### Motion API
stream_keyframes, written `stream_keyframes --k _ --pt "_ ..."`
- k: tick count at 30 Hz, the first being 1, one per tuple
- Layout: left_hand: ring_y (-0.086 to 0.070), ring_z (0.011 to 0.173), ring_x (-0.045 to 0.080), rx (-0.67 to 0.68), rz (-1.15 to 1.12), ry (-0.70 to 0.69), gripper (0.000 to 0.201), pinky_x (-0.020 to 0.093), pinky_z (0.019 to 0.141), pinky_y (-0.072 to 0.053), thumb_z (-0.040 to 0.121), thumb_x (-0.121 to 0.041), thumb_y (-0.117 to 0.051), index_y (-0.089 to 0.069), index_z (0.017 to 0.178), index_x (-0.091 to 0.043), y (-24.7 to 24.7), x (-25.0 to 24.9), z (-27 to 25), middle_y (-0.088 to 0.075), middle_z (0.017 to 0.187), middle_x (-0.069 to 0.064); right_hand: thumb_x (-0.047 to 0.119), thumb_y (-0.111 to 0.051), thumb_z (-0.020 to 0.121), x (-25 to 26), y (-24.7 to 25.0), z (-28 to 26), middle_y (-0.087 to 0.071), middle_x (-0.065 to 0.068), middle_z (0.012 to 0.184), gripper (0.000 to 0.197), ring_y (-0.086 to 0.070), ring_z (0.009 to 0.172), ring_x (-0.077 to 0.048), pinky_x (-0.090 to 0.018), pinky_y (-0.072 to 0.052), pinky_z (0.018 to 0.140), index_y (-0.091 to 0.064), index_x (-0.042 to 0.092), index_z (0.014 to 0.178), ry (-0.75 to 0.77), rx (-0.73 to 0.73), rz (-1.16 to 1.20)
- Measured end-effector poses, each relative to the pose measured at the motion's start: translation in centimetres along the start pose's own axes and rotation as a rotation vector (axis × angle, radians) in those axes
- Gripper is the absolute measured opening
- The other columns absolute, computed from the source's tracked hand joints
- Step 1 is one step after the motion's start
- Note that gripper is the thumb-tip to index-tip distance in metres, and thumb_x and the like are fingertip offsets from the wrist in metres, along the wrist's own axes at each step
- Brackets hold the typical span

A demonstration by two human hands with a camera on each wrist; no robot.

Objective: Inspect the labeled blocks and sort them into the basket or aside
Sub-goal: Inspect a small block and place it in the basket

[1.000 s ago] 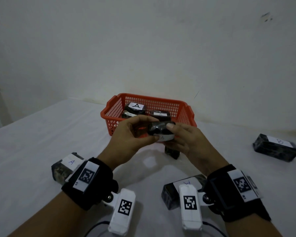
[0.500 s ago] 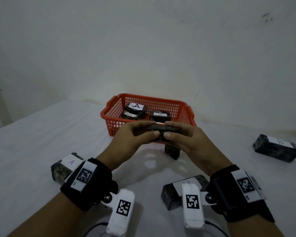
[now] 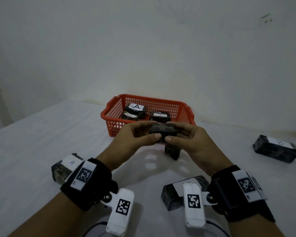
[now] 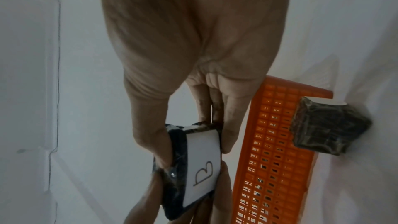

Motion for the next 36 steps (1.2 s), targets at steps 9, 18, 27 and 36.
stream_keyframes --k 9,18,27,36 --pt "-0.066 0.12 0.01 0.05 -0.02 -0.04 0.066 0.032 0.093 -0.059 0.077 0.002 -0.08 -0.057 0.136 -0.017 -1.0 -0.4 -0.1 -0.067 0.13 -0.003 0.013 -0.068 0.096 -1.5 -0.8 0.3 -0.077 -0.02 0.113 0.03 -0.076 0.102 -0.032 -0.041 -0.064 0.084 -0.07 0.002 0.123 -0.12 -0.06 0.151" --pt "-0.075 0.097 0.004 -0.106 0.057 -0.046 0.022 0.017 0.075 -0.059 0.096 -0.012 -0.065 -0.074 0.114 -0.02 0.1 -0.2 0.0 -0.079 0.103 -0.007 0.011 -0.074 0.091 -1.3 -1.0 0.1 -0.081 -0.01 0.107 0.024 -0.078 0.103 -0.025 -0.039 -0.061 0.095 -0.077 0.009 0.115 -0.071 -0.032 0.052" --pt "-0.076 0.1 0.015 -0.118 -0.043 -0.005 0.022 0.028 0.081 -0.062 0.096 -0.008 -0.063 -0.073 0.115 -0.012 0.6 0.2 0.2 -0.078 0.106 0.002 0.017 -0.078 0.089 -1.0 -1.5 -0.1 -0.081 -0.01 0.107 0.028 -0.077 0.104 -0.029 -0.046 -0.06 0.098 -0.077 0.009 0.116 -0.069 0.008 0.026" --pt "-0.074 0.106 0.02 -0.1 -0.163 -0.002 0.033 0.036 0.084 -0.062 0.094 -0.011 -0.066 -0.068 0.127 -0.014 0.9 0.4 0.5 -0.075 0.118 0.004 0.007 -0.077 0.089 -0.5 -0.7 -0.2 -0.082 -0.006 0.104 0.028 -0.078 0.099 -0.02 -0.026 -0.062 0.083 -0.077 0.01 0.116 -0.049 -0.015 -0.041"
Point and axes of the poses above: each hand's wrist, its own z-axis towards the middle knuckle, its own y-axis out of the back of the hand, x = y × z, the point moved 10 cm from there along z, towards the middle knuckle
